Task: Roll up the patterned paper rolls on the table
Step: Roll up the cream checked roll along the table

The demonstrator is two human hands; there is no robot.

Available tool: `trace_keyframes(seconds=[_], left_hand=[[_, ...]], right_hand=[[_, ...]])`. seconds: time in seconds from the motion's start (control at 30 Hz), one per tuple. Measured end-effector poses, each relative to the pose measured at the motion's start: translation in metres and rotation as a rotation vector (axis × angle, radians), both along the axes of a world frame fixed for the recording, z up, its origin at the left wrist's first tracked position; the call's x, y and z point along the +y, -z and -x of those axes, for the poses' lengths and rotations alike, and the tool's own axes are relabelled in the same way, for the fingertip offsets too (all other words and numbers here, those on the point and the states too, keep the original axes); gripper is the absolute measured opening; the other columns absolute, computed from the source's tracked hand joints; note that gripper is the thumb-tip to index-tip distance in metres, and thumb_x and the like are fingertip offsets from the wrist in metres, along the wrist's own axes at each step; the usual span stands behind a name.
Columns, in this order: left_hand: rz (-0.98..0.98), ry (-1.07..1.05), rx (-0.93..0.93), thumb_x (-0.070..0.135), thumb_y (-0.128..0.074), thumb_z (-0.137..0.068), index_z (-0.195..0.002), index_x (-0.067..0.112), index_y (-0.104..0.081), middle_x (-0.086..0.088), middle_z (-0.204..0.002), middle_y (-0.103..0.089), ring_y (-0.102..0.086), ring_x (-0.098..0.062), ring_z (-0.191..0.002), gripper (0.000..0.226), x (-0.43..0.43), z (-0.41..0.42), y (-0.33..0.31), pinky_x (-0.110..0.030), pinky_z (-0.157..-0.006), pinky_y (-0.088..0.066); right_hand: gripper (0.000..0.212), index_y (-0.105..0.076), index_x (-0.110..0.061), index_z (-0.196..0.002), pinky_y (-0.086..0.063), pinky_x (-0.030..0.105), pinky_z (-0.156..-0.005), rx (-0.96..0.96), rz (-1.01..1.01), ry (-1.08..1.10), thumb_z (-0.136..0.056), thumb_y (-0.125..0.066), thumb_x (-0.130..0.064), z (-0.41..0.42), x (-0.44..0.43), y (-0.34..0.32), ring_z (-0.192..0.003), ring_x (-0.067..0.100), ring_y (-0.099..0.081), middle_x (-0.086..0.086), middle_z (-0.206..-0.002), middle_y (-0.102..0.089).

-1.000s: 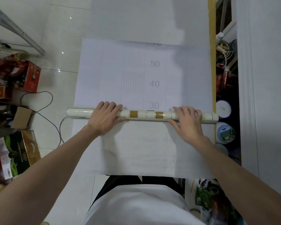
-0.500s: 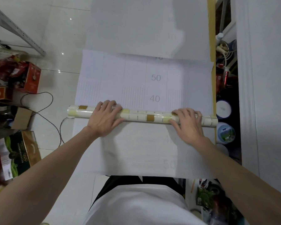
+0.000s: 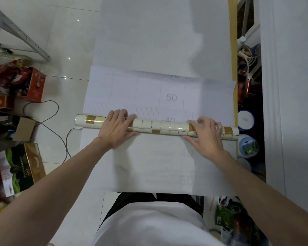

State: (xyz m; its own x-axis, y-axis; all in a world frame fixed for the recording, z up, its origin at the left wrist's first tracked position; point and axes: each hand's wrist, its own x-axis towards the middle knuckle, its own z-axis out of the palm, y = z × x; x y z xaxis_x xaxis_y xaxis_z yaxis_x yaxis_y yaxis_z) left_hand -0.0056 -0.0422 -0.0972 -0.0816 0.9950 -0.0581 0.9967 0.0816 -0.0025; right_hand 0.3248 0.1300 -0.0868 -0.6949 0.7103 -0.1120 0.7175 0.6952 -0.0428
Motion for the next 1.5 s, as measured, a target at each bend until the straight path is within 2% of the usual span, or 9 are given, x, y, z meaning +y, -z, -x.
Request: trace_keyframes(seconds=[0.2, 0.33, 0.5, 0.67, 0.83, 1.03, 1.27, 1.4, 1.5], left_hand=[[-0.065, 0.029, -0.061, 0.06, -0.029, -0.099, -0.12, 0.018, -0.052, -0.006, -0.107, -0.055, -0.052, -0.029, -0.093, 0.052, -0.002, 0.0, 0.001, -0.04, -0.09, -0.035], [-0.062, 0.007, -0.035, 0.068, -0.046, -0.089, -0.124, 0.019, -0.054, -0.009, -0.111, -0.049, -0.047, -0.03, -0.096, 0.061, -0.001, 0.001, -0.002, -0.041, -0.089, -0.036], [-0.019, 0.034, -0.053, 0.056, -0.024, -0.1, -0.121, 0.015, -0.053, -0.007, -0.102, -0.06, -0.055, -0.03, -0.086, 0.054, 0.003, -0.001, -0.005, -0.04, -0.087, -0.038], [-0.007, 0.019, -0.024, 0.071, -0.043, -0.088, -0.12, 0.019, -0.052, -0.01, -0.111, -0.048, -0.045, -0.03, -0.092, 0.062, 0.0, -0.003, -0.005, -0.041, -0.088, -0.035], [-0.003, 0.037, -0.048, 0.063, -0.031, -0.097, -0.119, 0.013, -0.052, -0.007, -0.096, -0.057, -0.051, -0.03, -0.08, 0.058, 0.004, -0.003, -0.007, -0.04, -0.084, -0.037], [-0.002, -0.008, -0.051, 0.067, -0.043, -0.09, -0.12, 0.015, -0.055, -0.015, -0.118, -0.049, -0.048, -0.034, -0.097, 0.061, 0.004, -0.006, -0.008, -0.043, -0.091, -0.036], [0.004, -0.005, -0.081, 0.057, -0.02, -0.101, -0.118, 0.012, -0.055, -0.01, -0.103, -0.06, -0.055, -0.033, -0.086, 0.059, 0.005, -0.006, -0.011, -0.041, -0.086, -0.035], [-0.014, 0.009, -0.068, 0.062, -0.046, -0.092, -0.125, 0.017, -0.054, -0.012, -0.115, -0.05, -0.048, -0.033, -0.098, 0.056, -0.002, -0.006, -0.008, -0.044, -0.09, -0.036], [0.014, 0.003, -0.065, 0.061, -0.039, -0.093, -0.129, 0.013, -0.052, -0.011, -0.109, -0.054, -0.05, -0.033, -0.092, 0.061, 0.002, -0.006, -0.011, -0.043, -0.087, -0.039]], right_hand=[[0.045, -0.051, -0.029, -0.122, -0.028, 0.044, -0.098, 0.056, 0.013, 0.044, -0.097, -0.032, -0.061, 0.003, -0.001, -0.001, -0.114, 0.022, -0.047, -0.005, -0.119, -0.057], [0.052, -0.051, -0.029, -0.127, -0.027, 0.045, -0.098, 0.022, -0.01, 0.037, -0.091, -0.046, -0.065, 0.0, -0.001, -0.001, -0.116, 0.024, -0.043, 0.002, -0.127, -0.046], [0.044, -0.05, -0.028, -0.127, -0.026, 0.044, -0.098, 0.03, 0.012, 0.065, -0.097, -0.037, -0.057, 0.005, 0.001, -0.005, -0.114, 0.022, -0.045, -0.002, -0.118, -0.06], [0.054, -0.048, -0.032, -0.128, -0.022, 0.045, -0.103, 0.024, 0.053, 0.068, -0.088, -0.046, -0.069, 0.0, -0.005, -0.002, -0.12, 0.026, -0.039, 0.004, -0.129, -0.04], [0.053, -0.051, -0.026, -0.125, -0.027, 0.045, -0.098, 0.05, 0.049, 0.086, -0.092, -0.038, -0.066, 0.003, -0.005, -0.006, -0.11, 0.024, -0.046, -0.001, -0.115, -0.054], [0.056, -0.054, -0.025, -0.126, -0.022, 0.045, -0.103, 0.084, 0.065, 0.096, -0.088, -0.051, -0.066, 0.004, -0.003, -0.003, -0.119, 0.027, -0.042, 0.005, -0.127, -0.045], [0.049, -0.054, -0.026, -0.12, -0.026, 0.043, -0.098, 0.1, 0.072, 0.103, -0.094, -0.036, -0.064, 0.006, 0.002, -0.003, -0.111, 0.022, -0.045, -0.003, -0.116, -0.057], [0.062, -0.05, -0.029, -0.126, -0.023, 0.043, -0.1, 0.058, 0.07, 0.087, -0.084, -0.048, -0.074, 0.004, -0.001, 0.001, -0.112, 0.023, -0.041, 0.001, -0.12, -0.041], [0.065, -0.048, -0.026, -0.129, -0.028, 0.044, -0.097, 0.03, 0.061, 0.03, -0.083, -0.052, -0.072, 0.003, 0.007, 0.0, -0.106, 0.024, -0.045, 0.0, -0.115, -0.044]])
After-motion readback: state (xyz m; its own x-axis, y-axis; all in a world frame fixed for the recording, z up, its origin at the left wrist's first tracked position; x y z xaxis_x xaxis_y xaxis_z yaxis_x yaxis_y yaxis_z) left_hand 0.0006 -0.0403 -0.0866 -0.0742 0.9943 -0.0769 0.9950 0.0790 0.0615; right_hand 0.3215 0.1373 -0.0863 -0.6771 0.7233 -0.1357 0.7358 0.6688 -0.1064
